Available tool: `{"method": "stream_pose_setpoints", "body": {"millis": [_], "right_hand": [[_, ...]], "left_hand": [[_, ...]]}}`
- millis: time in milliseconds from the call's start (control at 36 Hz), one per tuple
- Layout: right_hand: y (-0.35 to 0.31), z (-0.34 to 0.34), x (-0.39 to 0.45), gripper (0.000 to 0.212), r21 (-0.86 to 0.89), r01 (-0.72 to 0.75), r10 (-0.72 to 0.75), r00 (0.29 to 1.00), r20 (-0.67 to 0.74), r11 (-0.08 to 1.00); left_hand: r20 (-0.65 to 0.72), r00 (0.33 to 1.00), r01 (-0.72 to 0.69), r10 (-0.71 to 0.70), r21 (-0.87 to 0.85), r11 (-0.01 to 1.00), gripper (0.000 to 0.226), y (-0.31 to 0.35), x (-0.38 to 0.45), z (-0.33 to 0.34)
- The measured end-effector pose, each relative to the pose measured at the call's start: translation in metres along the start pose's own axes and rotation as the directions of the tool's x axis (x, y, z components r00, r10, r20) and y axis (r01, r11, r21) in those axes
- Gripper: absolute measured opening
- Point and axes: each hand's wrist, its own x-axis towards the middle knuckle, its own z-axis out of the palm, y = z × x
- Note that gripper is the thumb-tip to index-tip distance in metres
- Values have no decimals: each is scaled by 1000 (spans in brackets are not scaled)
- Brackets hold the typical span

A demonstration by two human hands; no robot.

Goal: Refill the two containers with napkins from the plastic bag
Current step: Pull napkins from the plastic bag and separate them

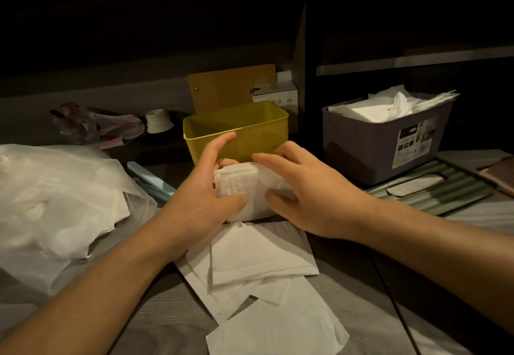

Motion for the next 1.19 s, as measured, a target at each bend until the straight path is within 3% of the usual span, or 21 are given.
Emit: {"method": "stream_pose_setpoints", "body": {"millis": [83,194,250,333,528,611,694,778,861,917,1000,1083,1194], "right_hand": [[3,0,1,64,88,-62,60,998,21,994],[9,-6,3,66,431,-209,199,978,68,878],[12,-9,4,48,499,-265,236,964,122,825],[14,-10,3,23,459,-272,235,962,137,846],[6,-6,2,55,480,-280,182,954,240,831],[7,-6,3,62,526,-278,216,960,177,804],[7,-7,7,51,665,-312,335,937,99,678],[6,-8,11,41,805,-380,364,905,221,456],[6,-8,10,36,803,-436,297,894,335,406],[4,-9,11,34,838,-423,325,891,317,345],[-1,-11,12,31,912,-371,387,877,284,173],[-8,-10,9,36,935,-351,365,879,308,57],[-15,-27,8,38,919,-341,407,882,239,199]], "left_hand": [[37,999,17,-18,7,1000,92,-1,-1,0],[-18,1000,4,-4,22,1000,71,-2,-1,-1],[-41,999,2,-1,8,1000,62,-4,0,-3],[-18,1000,-9,10,30,1000,51,-6,0,-5],[-2,1000,1,-1,34,999,62,-4,-1,-1],[-49,999,-16,18,44,999,53,-3,-2,0],[-81,996,-36,38,24,999,40,-3,-1,-1],[-109,994,-16,12,-33,999,36,-3,0,-2],[-102,995,-6,4,-16,1000,34,-1,-2,-1],[-98,995,0,0,-1,1000,35,2,-3,1],[-87,996,24,-28,-49,999,39,7,-4,5],[-63,997,42,-50,-121,992,42,12,-6,10],[-65,995,64,-77,-175,983,38,15,-9,15]]}}
